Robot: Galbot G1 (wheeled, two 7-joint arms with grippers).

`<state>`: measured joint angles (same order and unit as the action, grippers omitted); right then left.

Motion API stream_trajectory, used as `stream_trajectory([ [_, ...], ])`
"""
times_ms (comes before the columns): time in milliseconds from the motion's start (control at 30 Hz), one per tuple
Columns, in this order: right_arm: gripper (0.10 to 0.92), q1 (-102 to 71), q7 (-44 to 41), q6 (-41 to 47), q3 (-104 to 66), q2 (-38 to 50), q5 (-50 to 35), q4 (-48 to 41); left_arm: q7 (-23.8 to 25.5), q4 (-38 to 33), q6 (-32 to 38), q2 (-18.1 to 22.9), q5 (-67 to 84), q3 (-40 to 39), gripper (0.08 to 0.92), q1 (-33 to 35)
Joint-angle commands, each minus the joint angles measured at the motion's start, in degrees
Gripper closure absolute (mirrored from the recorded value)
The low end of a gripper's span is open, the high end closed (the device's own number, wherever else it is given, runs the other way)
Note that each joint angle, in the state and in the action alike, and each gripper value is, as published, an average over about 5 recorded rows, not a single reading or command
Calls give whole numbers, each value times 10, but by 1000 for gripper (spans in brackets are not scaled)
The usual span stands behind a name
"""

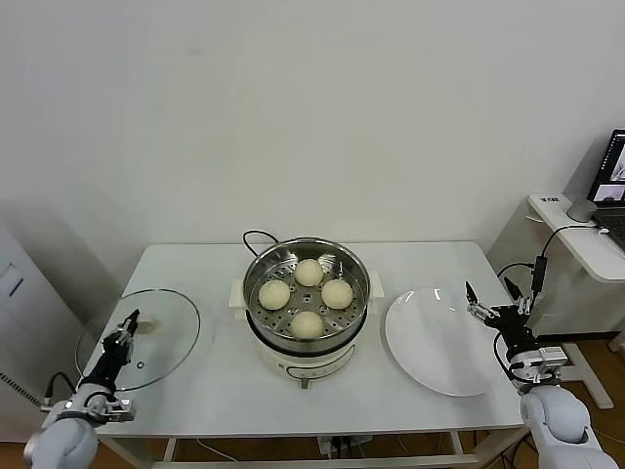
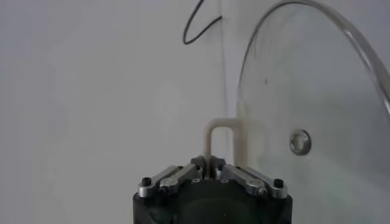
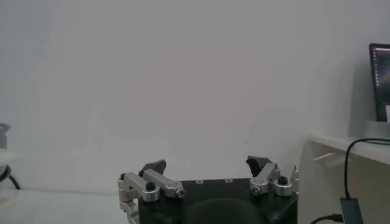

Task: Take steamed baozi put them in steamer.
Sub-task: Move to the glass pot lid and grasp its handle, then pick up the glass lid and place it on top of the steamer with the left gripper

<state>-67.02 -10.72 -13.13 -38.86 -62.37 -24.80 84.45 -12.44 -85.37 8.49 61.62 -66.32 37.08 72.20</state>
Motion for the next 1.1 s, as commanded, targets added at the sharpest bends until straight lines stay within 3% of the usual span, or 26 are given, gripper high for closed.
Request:
stream_trajectory([
  [33,203,-1,0,2,-1,1,-4,7,69,-124,-7,-48,95,32,892,10],
  [300,203,12,1,8,11,-2,-4,9,139,-257,-121,-75,118,0,892,8],
  [467,203,20,1,9,18,-3,-3,7,161,-311,-211,-63,70,-90,892,-23],
  [800,203,17,1,7,14,1,-3,6,219,-311,-321,-24,-54,-245,892,-119],
  [1100,203,21,2,5,13,5,-2,-3,253,-267,-355,46,-97,-342,892,-191],
])
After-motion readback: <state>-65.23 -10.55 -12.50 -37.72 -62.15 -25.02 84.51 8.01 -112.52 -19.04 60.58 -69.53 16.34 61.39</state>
